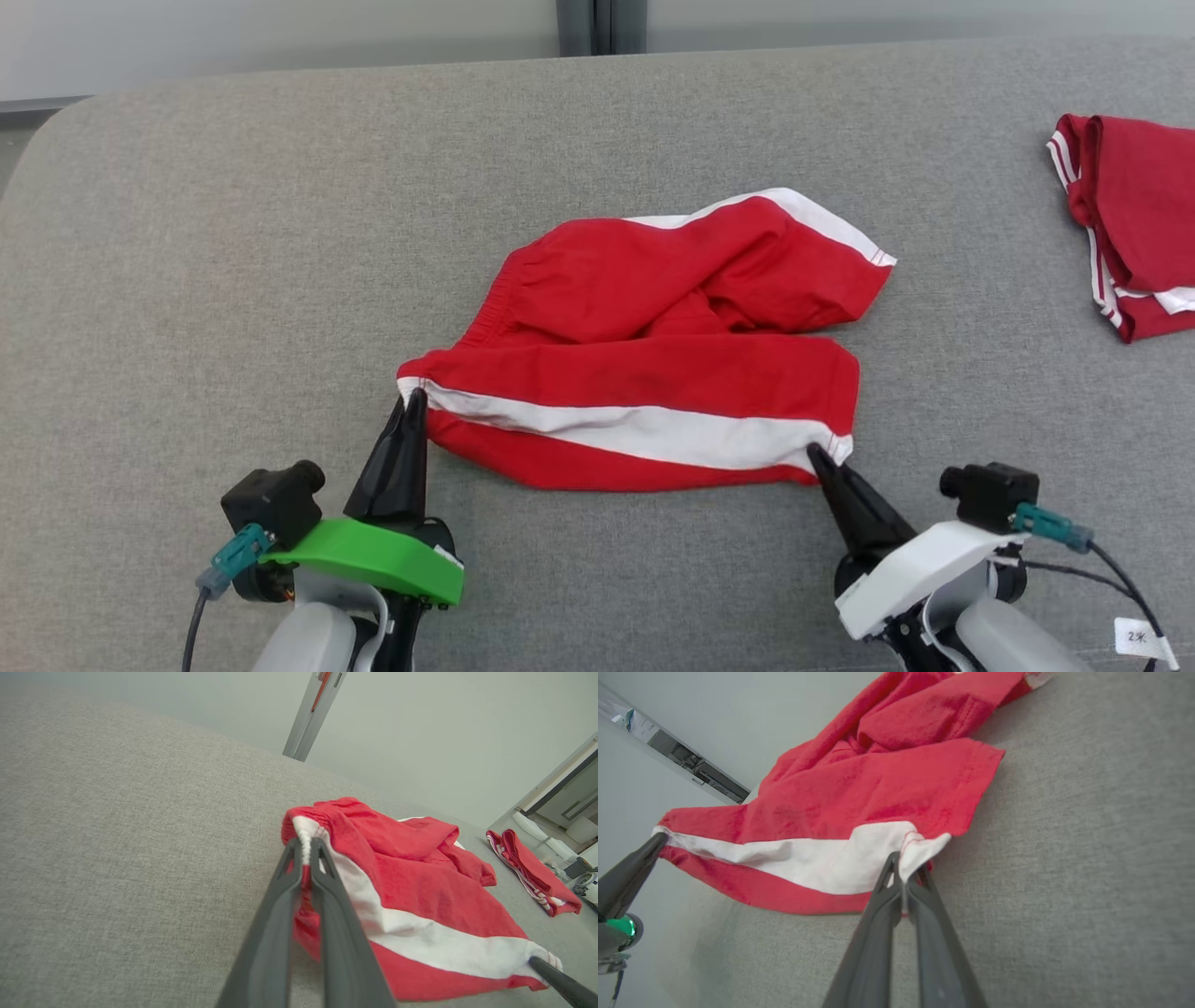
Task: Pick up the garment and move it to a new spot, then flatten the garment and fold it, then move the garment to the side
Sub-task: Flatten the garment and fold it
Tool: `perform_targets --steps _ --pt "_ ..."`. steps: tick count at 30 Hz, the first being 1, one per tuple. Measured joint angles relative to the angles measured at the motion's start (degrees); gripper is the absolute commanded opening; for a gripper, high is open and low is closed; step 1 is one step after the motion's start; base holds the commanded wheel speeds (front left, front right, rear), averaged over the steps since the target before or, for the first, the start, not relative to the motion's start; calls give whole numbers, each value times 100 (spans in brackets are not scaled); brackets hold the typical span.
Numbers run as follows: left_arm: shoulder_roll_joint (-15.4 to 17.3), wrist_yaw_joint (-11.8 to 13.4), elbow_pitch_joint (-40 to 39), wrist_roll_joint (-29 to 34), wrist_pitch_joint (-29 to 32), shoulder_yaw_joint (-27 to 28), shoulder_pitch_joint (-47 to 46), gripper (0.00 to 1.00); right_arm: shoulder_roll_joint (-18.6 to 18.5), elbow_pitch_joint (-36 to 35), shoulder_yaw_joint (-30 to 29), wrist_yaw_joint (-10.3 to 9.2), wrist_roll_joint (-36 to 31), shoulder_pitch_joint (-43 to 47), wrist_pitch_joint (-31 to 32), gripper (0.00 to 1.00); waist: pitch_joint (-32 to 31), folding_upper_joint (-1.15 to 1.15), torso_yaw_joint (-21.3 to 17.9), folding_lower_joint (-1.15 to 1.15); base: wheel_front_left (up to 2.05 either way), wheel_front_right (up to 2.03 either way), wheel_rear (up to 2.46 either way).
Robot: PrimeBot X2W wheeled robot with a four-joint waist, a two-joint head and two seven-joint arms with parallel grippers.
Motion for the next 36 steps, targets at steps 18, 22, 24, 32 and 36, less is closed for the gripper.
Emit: perform_targets --steps 18,22,24,32,36 --pt "102 -259 -700 -207 1837 -323 -3929 0 -1637 -1078 -1017 0 232 -3325 0 0 629 0 -351 0 0 0 0" --pt "-198 -270 23 -594 2359 -256 -5325 0 -1917 -813 -1062 0 57 -4593 0 0 986 0 -441 1 0 0 0" --pt "-301 -270 414 -732 2285 -176 -6046 0 -1964 -716 -1198 0 -107 -5151 0 0 1175 0 -488 1 0 0 0" --pt "-396 -305 701 -1184 1367 -820 -6937 0 -2084 -1013 -1608 0 -569 -5735 -1 0 1796 0 -632 1 0 0 0" --pt "-5 -312 399 -1572 1131 -1412 -5898 0 -2124 -1235 -1311 0 -494 -4791 0 0 1938 0 -632 2 0 0 0"
